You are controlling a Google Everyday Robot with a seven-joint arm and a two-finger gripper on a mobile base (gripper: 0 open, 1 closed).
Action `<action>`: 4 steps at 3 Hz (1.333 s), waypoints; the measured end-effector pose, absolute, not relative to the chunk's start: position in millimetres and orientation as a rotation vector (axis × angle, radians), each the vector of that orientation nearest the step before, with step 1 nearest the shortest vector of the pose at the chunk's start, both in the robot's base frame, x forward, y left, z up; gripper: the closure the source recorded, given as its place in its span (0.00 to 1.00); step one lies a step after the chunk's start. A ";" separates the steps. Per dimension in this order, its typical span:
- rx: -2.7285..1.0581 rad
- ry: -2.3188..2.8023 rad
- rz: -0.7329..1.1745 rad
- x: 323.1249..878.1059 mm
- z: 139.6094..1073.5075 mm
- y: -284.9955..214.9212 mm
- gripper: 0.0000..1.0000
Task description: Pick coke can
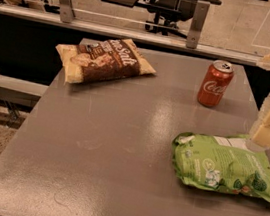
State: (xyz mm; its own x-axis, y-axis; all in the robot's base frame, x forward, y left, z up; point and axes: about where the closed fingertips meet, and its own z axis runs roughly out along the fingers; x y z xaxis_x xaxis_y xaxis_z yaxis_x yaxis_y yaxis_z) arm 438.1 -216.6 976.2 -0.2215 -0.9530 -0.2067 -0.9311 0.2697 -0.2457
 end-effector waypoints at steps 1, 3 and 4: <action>-1.724 2.232 -0.099 438.2 976.3 -216.6 0.00; -1.536 2.267 -0.051 493.8 962.8 -230.0 0.00; -1.423 2.279 -0.007 541.4 954.0 -242.2 0.00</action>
Offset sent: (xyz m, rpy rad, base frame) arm 0.0495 -0.0076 -0.0166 0.1194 -0.0309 -0.1142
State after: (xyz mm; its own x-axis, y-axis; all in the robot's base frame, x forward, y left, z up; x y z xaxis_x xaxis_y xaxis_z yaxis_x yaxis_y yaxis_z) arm 541.4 -242.2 954.0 -0.3655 -0.8541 -0.3700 -0.8517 0.4672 -0.2371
